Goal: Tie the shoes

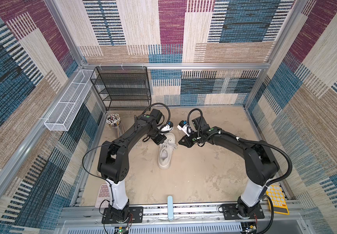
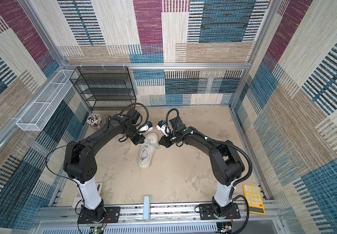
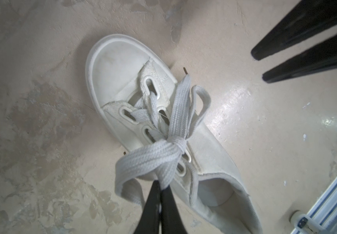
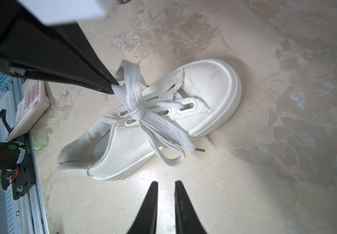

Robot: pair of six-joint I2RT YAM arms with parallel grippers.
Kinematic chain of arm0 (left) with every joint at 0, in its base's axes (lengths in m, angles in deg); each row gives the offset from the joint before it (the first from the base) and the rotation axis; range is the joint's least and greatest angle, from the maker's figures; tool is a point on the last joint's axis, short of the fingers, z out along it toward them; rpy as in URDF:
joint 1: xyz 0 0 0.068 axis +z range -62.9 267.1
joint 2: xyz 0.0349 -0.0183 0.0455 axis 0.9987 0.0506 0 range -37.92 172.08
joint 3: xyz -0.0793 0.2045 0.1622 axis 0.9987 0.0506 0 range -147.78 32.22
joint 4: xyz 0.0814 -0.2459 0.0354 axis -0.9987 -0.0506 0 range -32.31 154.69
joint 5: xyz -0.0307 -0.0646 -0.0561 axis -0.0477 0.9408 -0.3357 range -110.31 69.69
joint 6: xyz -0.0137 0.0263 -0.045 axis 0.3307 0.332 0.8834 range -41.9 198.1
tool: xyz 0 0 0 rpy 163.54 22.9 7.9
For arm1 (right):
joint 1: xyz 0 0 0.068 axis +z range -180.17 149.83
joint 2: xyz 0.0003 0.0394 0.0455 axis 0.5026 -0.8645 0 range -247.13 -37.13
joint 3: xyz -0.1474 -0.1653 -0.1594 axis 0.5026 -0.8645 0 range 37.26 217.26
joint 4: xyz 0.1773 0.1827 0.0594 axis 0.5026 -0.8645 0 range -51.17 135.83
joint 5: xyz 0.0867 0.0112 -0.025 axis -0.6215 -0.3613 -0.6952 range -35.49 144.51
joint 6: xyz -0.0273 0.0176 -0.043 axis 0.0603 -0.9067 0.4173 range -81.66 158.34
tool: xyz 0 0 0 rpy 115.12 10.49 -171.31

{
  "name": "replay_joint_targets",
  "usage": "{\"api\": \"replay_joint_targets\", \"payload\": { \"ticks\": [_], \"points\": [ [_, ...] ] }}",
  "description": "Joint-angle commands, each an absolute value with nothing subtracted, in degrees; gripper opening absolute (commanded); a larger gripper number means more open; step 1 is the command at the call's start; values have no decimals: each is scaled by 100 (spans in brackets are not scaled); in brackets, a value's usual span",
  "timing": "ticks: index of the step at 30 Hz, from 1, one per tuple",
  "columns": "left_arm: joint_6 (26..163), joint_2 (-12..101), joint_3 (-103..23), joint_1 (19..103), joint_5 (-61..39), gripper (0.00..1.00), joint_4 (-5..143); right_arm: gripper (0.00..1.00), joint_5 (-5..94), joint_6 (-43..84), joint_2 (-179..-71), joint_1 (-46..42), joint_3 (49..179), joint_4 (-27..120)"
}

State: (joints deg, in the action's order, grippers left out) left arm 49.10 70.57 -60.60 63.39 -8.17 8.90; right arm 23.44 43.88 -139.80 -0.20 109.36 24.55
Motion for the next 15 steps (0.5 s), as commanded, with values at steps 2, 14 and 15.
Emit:
{"api": "replay_joint_targets", "payload": {
  "ticks": [2,14,15],
  "points": [
    [4064,7163,-6308,6346,-1107,7,493,16,2022,4192,-14036,6,10814,2906],
    [3323,7513,-6663,6346,-1196,6,461,22,2160,4244,-14343,216,10863,3153],
    [3311,7535,-6672,6347,-1172,6,464,22,2135,4253,-14372,217,10869,3193]
  ]
}}
